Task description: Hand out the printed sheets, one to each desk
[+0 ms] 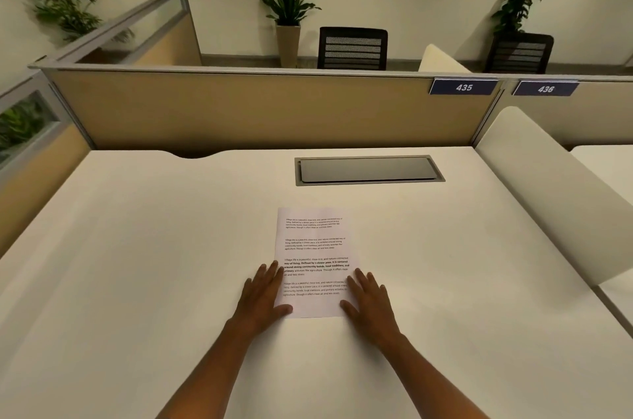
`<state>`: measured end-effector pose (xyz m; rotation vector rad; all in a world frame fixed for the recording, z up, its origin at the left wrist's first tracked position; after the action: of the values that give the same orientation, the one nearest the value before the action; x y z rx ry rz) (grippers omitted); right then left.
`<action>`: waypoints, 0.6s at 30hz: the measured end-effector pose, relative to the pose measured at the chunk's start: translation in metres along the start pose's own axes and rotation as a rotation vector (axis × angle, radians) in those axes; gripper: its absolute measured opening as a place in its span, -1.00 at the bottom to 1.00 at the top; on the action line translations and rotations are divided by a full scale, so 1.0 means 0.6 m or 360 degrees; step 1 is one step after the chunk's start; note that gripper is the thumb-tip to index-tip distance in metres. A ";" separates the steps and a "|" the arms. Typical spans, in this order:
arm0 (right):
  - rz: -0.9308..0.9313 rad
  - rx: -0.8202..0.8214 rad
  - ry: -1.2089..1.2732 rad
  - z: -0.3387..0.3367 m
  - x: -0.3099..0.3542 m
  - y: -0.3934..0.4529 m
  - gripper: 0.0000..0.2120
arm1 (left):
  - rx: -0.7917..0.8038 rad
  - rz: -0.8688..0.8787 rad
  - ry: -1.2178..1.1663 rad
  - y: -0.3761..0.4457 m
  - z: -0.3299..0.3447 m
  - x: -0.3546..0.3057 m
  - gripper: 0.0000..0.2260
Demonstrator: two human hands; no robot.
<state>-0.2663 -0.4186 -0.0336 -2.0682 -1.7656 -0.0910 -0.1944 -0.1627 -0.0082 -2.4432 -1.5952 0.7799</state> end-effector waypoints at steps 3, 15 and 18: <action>-0.0006 0.0029 -0.0070 0.003 -0.002 0.002 -0.41 | 0.0016 -0.0005 -0.0020 0.000 0.009 0.004 -0.25; -0.0010 0.0052 -0.0084 0.003 -0.005 0.002 -0.40 | -0.0011 -0.0019 0.0034 0.003 0.019 0.011 -0.25; -0.0012 -0.0020 -0.0013 0.002 -0.002 -0.001 -0.41 | -0.0077 -0.0003 -0.0005 0.002 0.021 0.011 -0.26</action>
<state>-0.2674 -0.4195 -0.0351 -2.0739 -1.7821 -0.0966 -0.1976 -0.1594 -0.0217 -2.4742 -1.6364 0.7535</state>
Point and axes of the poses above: each hand's wrist, its own y-axis towards the middle knuckle, its own z-axis out of the palm, x = y × z, the point moved 1 cm from there along y, towards the middle knuckle, and after that the axes turned 3 degrees about x, right-handed, at the moved point
